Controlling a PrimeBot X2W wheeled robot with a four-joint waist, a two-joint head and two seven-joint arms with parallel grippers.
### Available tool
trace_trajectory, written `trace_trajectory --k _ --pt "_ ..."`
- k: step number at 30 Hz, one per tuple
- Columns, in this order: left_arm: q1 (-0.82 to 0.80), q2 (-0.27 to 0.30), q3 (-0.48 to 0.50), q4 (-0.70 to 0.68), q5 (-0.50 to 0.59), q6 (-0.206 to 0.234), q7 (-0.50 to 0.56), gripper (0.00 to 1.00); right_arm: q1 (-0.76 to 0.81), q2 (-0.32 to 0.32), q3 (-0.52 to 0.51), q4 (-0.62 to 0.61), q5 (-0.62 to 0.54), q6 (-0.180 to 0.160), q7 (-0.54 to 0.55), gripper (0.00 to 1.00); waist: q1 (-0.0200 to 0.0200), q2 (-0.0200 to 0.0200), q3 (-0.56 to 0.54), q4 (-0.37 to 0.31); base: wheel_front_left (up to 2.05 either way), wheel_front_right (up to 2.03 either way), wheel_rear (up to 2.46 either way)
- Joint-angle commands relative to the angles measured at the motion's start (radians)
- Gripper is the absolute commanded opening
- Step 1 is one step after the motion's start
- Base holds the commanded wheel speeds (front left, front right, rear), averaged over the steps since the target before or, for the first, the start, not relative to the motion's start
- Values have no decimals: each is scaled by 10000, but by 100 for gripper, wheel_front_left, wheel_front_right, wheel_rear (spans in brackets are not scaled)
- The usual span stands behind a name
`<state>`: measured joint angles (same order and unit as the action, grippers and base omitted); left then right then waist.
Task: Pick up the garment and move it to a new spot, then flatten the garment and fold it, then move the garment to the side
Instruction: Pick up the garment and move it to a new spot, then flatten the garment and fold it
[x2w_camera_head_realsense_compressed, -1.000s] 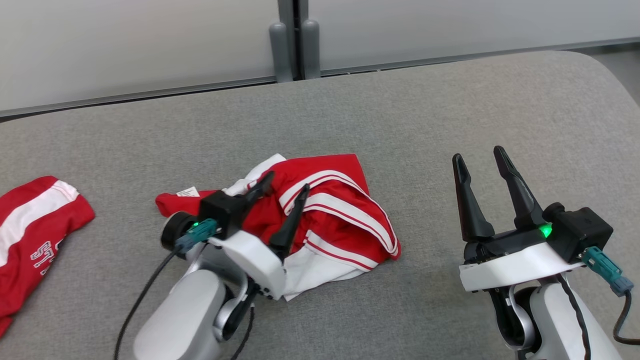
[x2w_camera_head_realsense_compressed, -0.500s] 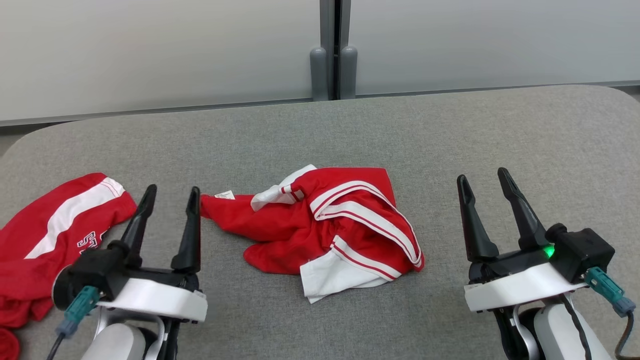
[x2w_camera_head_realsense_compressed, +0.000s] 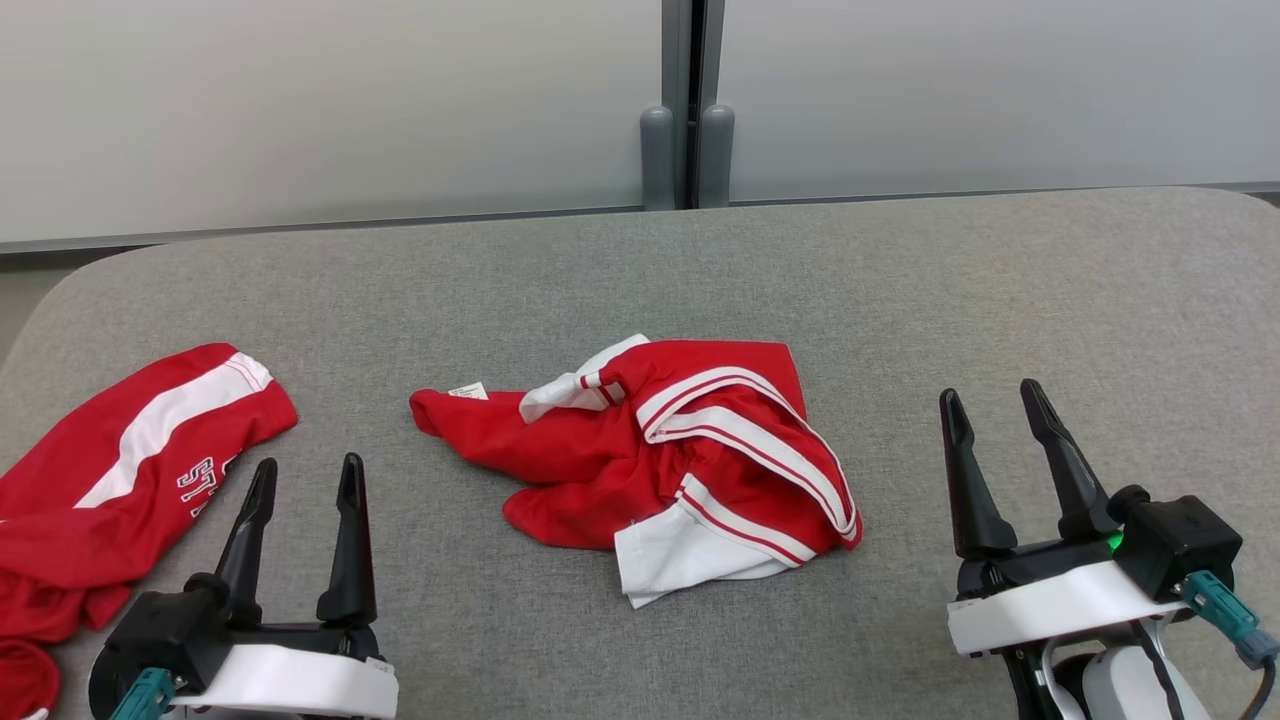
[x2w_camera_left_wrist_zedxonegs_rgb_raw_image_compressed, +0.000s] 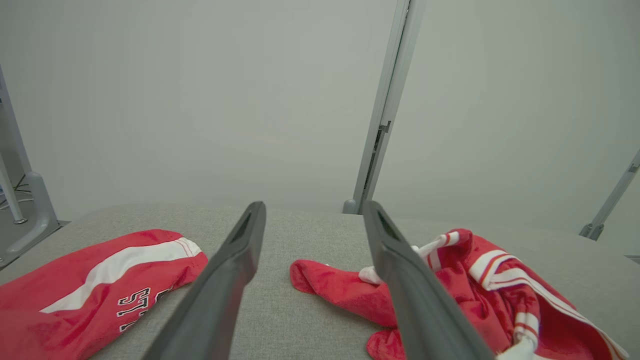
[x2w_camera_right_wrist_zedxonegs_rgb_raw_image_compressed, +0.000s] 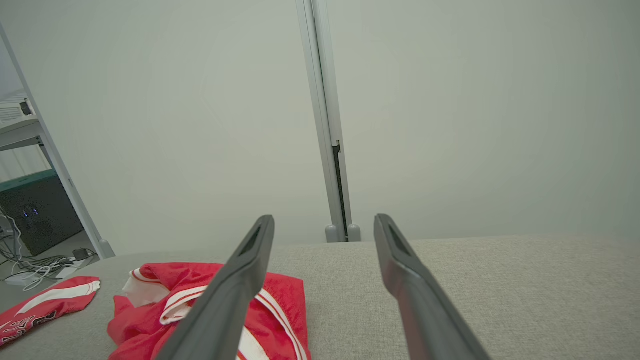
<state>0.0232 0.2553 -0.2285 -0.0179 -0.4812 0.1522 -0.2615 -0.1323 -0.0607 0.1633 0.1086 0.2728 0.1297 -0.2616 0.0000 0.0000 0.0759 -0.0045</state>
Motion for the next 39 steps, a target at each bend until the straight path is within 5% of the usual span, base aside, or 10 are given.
trace_trajectory --k 1,12,20,33,39 --pt "68 -21 44 -23 101 -24 -49 100 63 -13 -42 0 -45 19 -52 100 0 0 -6 24 0 0 0" --pt "134 -338 170 34 221 -193 -50 100 -67 -41 94 32 -152 21 -52 100 0 0 -158 157 0 0 0" --pt "32 -507 49 -91 213 -223 -36 100 -1420 -519 1824 692 79 19 100 100 0 0 -170 663 0 0 0" --pt "-367 -923 -214 396 28 -426 -30 100 -5167 -1967 5833 3154 1836 13 3875 100 0 0 -13 2325 0 0 0" --pt "-404 -1055 -133 557 -21 -552 -41 100 -6259 -2290 6903 3808 2195 12 4841 100 0 0 111 2830 0 0 0"
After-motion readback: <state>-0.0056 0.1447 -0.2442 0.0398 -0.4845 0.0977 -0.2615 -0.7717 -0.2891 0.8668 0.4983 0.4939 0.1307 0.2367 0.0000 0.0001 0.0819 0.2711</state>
